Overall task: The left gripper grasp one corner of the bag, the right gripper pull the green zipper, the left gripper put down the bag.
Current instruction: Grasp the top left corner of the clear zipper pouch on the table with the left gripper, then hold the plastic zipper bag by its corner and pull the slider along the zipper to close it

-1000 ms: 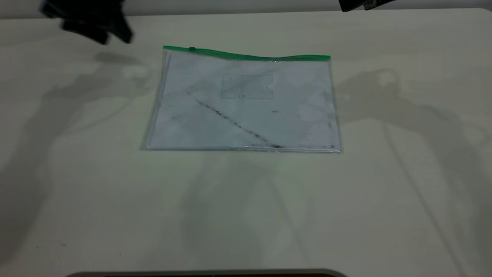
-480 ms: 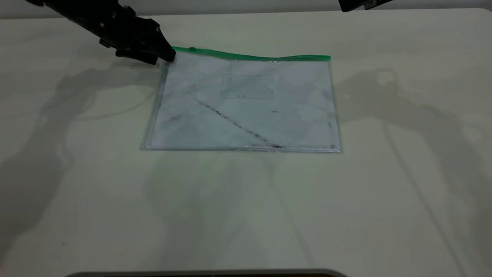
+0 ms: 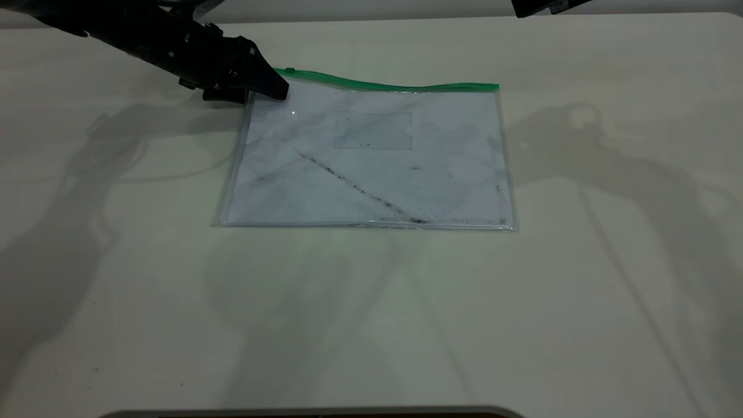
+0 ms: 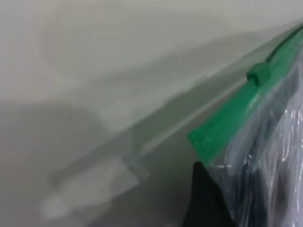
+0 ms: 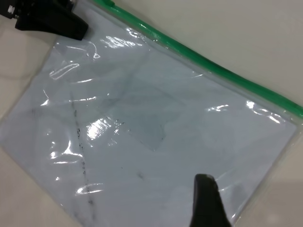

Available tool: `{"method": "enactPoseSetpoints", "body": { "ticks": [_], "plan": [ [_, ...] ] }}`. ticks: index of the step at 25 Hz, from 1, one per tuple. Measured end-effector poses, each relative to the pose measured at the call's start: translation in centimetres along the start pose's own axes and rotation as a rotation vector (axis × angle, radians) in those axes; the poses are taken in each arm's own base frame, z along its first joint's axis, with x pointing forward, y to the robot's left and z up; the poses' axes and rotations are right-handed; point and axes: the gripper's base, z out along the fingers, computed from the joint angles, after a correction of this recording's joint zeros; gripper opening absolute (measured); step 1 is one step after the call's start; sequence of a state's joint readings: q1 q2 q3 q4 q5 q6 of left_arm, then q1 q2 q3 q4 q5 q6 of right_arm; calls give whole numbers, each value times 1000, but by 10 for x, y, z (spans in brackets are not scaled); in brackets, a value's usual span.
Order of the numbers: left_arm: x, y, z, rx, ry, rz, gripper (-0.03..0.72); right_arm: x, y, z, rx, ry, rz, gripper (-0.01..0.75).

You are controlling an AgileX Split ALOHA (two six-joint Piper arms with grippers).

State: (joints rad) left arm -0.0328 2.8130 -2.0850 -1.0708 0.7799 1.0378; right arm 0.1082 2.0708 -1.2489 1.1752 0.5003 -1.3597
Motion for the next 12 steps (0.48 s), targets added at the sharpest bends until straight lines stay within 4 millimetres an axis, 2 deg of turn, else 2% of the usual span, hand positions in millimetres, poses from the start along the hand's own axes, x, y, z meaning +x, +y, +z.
{"method": "enactPoseSetpoints", "body": {
  "ticks": [2,4,8,9,12],
  "plan": [
    [-3,-1,-1,3,-8,6,482,0,0,0,1,0,-20,531],
    [-6,-2,-3,5,-13,21,380,-1,0,0,0,-6,-55,531],
    [-17,-7,-8,25,-22,94,99,-5,2,1,-1,-47,-169,531],
    [-21,-10,-10,41,-20,128,62,-8,4,1,0,-63,-214,531],
    [-30,-22,-14,94,-13,256,53,-15,11,8,-14,-117,-305,531]
  ]
}}
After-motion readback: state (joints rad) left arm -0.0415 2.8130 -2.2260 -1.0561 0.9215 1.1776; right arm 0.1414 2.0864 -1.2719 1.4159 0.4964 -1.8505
